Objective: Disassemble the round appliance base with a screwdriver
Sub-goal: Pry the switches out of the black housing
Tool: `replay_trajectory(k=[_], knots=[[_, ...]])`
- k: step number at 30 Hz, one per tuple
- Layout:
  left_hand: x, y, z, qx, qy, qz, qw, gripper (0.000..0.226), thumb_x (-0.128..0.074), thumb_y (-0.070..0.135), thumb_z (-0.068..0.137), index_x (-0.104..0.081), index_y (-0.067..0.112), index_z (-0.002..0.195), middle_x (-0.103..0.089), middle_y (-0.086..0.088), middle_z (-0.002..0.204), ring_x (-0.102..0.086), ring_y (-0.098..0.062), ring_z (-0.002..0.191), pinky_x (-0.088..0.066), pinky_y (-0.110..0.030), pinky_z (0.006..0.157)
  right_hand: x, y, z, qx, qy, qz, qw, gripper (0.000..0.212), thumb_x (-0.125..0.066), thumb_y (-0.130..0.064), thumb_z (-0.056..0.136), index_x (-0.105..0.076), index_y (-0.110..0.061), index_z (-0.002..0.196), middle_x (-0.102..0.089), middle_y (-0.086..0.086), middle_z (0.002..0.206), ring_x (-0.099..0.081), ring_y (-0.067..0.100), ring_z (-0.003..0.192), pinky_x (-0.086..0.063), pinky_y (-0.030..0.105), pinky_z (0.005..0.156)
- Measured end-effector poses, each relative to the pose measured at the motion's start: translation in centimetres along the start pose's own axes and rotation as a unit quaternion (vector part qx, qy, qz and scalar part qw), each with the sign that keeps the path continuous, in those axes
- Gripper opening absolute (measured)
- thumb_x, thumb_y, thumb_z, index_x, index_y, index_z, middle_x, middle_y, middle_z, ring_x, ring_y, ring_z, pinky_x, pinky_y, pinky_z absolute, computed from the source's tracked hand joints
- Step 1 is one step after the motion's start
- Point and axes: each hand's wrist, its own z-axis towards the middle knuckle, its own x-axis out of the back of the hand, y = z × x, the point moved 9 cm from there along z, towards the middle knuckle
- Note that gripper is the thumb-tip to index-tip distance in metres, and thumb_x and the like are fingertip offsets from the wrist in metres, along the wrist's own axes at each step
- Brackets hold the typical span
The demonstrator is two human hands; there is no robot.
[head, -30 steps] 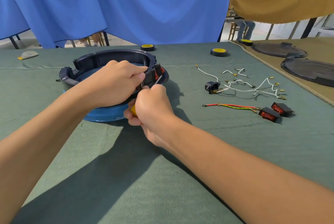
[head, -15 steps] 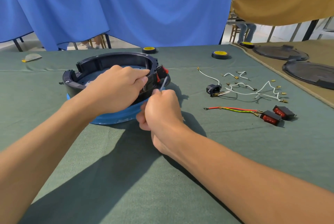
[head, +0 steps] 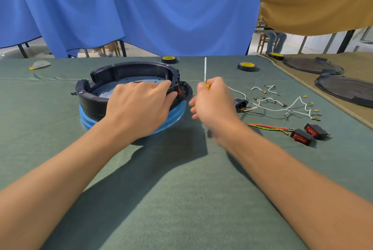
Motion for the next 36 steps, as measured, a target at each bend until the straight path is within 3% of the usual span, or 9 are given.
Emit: replay_trajectory(k=[3,6,10,13,19,26,30,33,36], knots=[[0.9,0.5,0.6,0.006,0.026,0.035,0.999,0.039,-0.037,0.041,0.1,-0.064,0.016,0.086,-0.061,-0.001,0.077,-0.06,-0.028,0.075,-0.025,-0.03,0.056,2.4,0.6,3.1,-0.01,0.002,-0.054,0.998,0.019,-0.041,-0.018,0.093,-0.051,-0.009,0.108,-0.062,0.016,0.107,-0.06,0.033,0.093,-0.051,0.042,0.076],[1.0,1.4,2.2,0.02,0.036,0.04,0.998,0.028,-0.05,0.03,0.095,-0.061,0.012,0.076,-0.059,-0.005,0.076,-0.056,-0.03,0.075,-0.024,-0.032,0.059,4.2,0.9,5.4,-0.001,0.003,-0.154,0.988,0.019,-0.047,-0.014,0.089,-0.06,-0.008,0.101,-0.063,0.011,0.092,-0.055,0.024,0.077,-0.045,0.034,0.062],[-0.4,2.9,2.7,0.028,0.012,0.097,0.995,0.016,-0.059,0.017,0.077,-0.057,0.013,0.061,-0.056,-0.005,0.063,-0.051,-0.025,0.061,-0.022,-0.03,0.056,3.8,1.2,7.5,0.035,-0.052,-0.297,0.953,0.016,-0.054,-0.009,0.087,-0.066,-0.014,0.095,-0.065,0.014,0.106,-0.058,0.031,0.103,-0.052,0.042,0.086],[-0.2,3.5,2.0,0.0,0.087,0.159,0.983,0.01,-0.059,0.01,0.069,-0.057,0.011,0.059,-0.048,-0.004,0.055,-0.04,-0.023,0.051,-0.02,-0.029,0.053,2.6,1.3,8.3,0.079,-0.127,-0.357,0.922,0.027,-0.054,-0.004,0.085,-0.068,-0.021,0.103,-0.066,0.008,0.112,-0.055,0.025,0.113,-0.05,0.038,0.091],[-0.1,3.4,1.3,0.007,0.145,0.142,0.979,0.006,-0.059,0.011,0.072,-0.063,0.007,0.069,-0.047,-0.005,0.057,-0.043,-0.025,0.052,-0.02,-0.031,0.054,0.2,1.3,8.1,0.139,-0.258,-0.439,0.849,0.048,-0.061,-0.002,0.082,-0.062,-0.022,0.126,-0.066,0.001,0.121,-0.055,0.02,0.105,-0.041,0.026,0.082],[0.2,3.7,1.0,0.007,0.159,0.142,0.977,0.009,-0.059,0.013,0.075,-0.063,0.006,0.072,-0.048,-0.006,0.058,-0.045,-0.025,0.056,-0.026,-0.032,0.055,1.2,0.3,7.9,0.194,-0.203,-0.395,0.875,0.042,-0.073,-0.02,0.084,-0.062,-0.022,0.124,-0.065,0.008,0.117,-0.052,0.028,0.113,-0.047,0.039,0.091],[0.6,4.1,0.8,-0.005,0.177,0.147,0.973,0.01,-0.056,0.012,0.078,-0.061,0.006,0.072,-0.049,-0.007,0.063,-0.045,-0.026,0.063,-0.031,-0.035,0.061,4.7,-0.6,6.6,0.221,-0.188,-0.383,0.877,0.03,-0.074,-0.026,0.082,-0.07,-0.018,0.11,-0.071,0.0,0.102,-0.055,0.014,0.08,-0.039,0.015,0.064],[0.3,4.7,0.6,-0.018,0.175,0.135,0.975,0.014,-0.054,0.015,0.082,-0.065,0.007,0.081,-0.055,-0.007,0.073,-0.05,-0.029,0.07,-0.036,-0.039,0.07,8.2,-0.2,5.2,0.209,-0.2,-0.391,0.874,0.029,-0.076,-0.032,0.08,-0.072,-0.023,0.107,-0.072,-0.006,0.097,-0.059,0.007,0.081,-0.038,0.005,0.063],[0.0,5.2,0.5,-0.025,0.169,0.117,0.978,0.017,-0.051,0.017,0.085,-0.064,0.007,0.083,-0.057,-0.009,0.077,-0.052,-0.03,0.074,-0.039,-0.041,0.073,11.5,0.8,4.3,0.174,-0.206,-0.375,0.887,0.03,-0.078,-0.036,0.076,-0.071,-0.029,0.104,-0.071,-0.008,0.098,-0.06,0.016,0.094,-0.047,0.031,0.084]])
